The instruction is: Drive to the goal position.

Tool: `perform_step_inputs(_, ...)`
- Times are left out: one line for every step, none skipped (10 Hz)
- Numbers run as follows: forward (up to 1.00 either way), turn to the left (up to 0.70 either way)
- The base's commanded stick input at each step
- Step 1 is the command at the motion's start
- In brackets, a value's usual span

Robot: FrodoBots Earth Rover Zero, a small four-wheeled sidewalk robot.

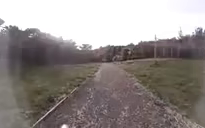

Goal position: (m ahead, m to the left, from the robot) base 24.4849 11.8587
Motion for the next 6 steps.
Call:
perform_step_inputs(0.7,0.0)
perform_step_inputs(0.7,0.0)
perform_step_inputs(0.7,0.0)
perform_step_inputs(0.7,0.0)
perform_step_inputs(0.7,0.0)
perform_step_inputs(0.7,-0.15)
